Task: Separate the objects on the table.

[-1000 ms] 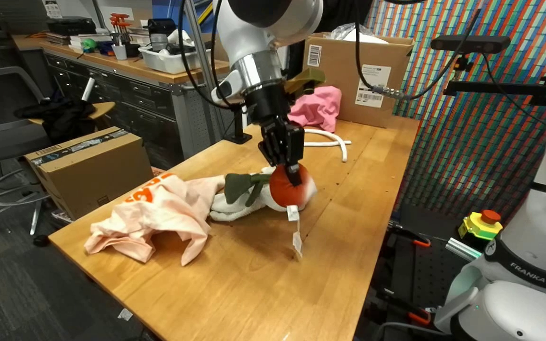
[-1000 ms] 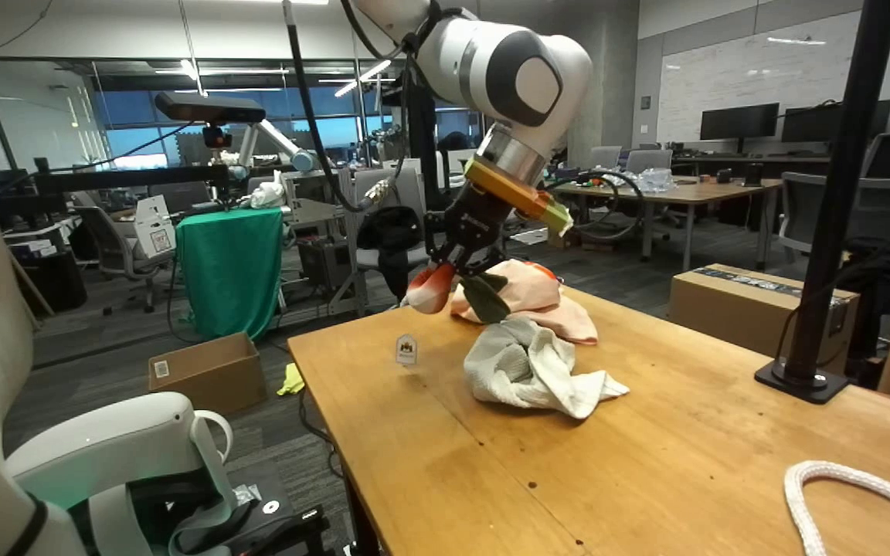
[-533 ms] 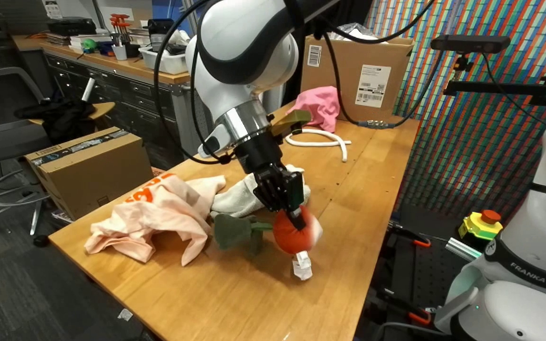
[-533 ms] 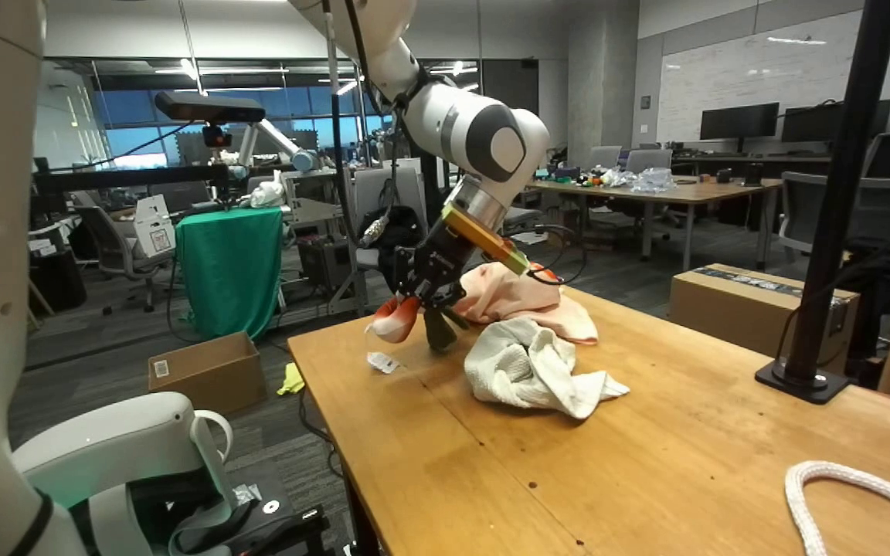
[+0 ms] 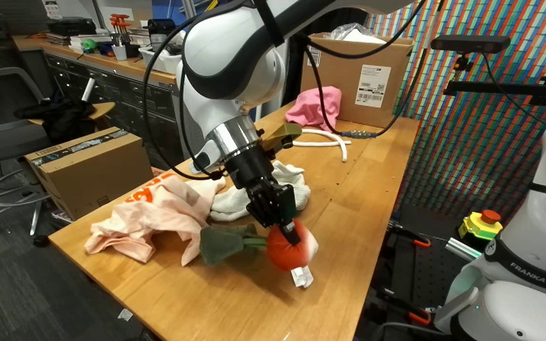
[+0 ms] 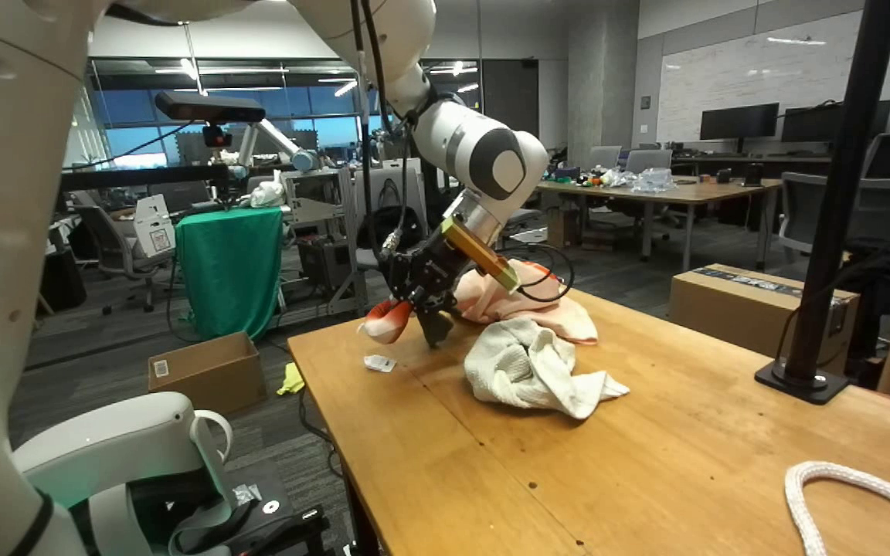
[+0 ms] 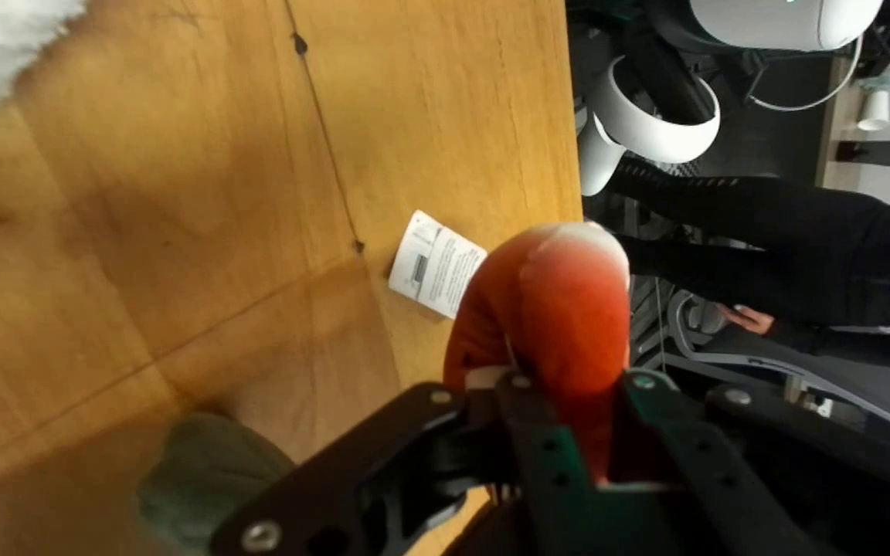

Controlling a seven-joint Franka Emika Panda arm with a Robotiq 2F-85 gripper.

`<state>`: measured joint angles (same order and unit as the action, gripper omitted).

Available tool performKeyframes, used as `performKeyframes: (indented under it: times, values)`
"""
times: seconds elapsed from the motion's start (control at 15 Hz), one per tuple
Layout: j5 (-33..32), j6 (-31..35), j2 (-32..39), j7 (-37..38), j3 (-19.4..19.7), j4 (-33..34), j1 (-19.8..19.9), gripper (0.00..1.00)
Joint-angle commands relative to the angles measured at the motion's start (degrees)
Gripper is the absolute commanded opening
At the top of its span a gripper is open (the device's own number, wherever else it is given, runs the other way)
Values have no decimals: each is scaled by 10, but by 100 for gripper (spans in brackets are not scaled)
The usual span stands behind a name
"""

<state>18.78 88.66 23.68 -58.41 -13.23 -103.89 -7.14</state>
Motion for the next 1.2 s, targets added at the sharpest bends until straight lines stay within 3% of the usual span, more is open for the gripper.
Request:
performKeyframes:
  times: [0.0,0.8,1.13]
  values:
    - [14,-43,14,-17,-12,30,2,5]
    - [3,-161,-9,-3,8,-2,21,5]
    - [2,-180,4,1,7,-9,15,5]
